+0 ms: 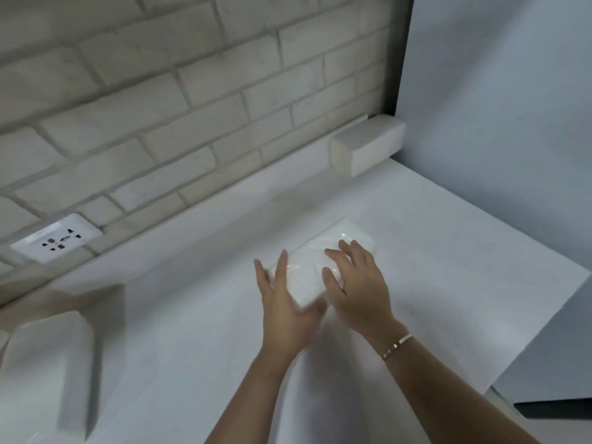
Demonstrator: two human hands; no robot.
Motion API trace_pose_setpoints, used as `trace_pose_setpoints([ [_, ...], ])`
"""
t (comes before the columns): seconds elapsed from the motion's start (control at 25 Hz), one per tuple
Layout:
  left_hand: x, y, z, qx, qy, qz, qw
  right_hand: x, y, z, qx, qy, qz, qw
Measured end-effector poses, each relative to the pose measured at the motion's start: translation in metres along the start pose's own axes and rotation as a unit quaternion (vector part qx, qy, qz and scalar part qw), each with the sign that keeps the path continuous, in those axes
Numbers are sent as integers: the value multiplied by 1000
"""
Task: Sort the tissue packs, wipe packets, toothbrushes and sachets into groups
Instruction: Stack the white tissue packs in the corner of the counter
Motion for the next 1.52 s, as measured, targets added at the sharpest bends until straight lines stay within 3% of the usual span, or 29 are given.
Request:
trace_pose_setpoints([
  [0.12, -24, -4, 2, 89, 102, 56, 989, -4, -35, 22, -11, -1, -11, 1000],
  [0.24, -58, -16, 17, 112, 217, 37, 969, -10, -64, 42, 10, 14, -25, 1000],
  [0.36, -84, -44, 24, 180, 185, 9, 966, -12, -97, 68, 13, 35, -33, 999],
  [0.72, -158, -135, 67, 205, 143, -61, 966, -4, -188, 143, -64, 42, -66, 995],
  [1.12, -225, -206, 97, 167, 149, -42, 974, -13, -269, 205, -72, 46, -122, 989],
  [1.52, -265, -235, 97, 156, 125, -79, 977, -8, -298, 233, -79, 33, -106, 991],
])
Point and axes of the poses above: each hand's wrist, its own y-axis away from the middle knuckle, its own x-axis out of the back of the hand, z = x × y, the point moved 10 cm from there along -y, towards the middle knuckle, and after that the axes turned 7 degrees about z, right-handed, at the moved point
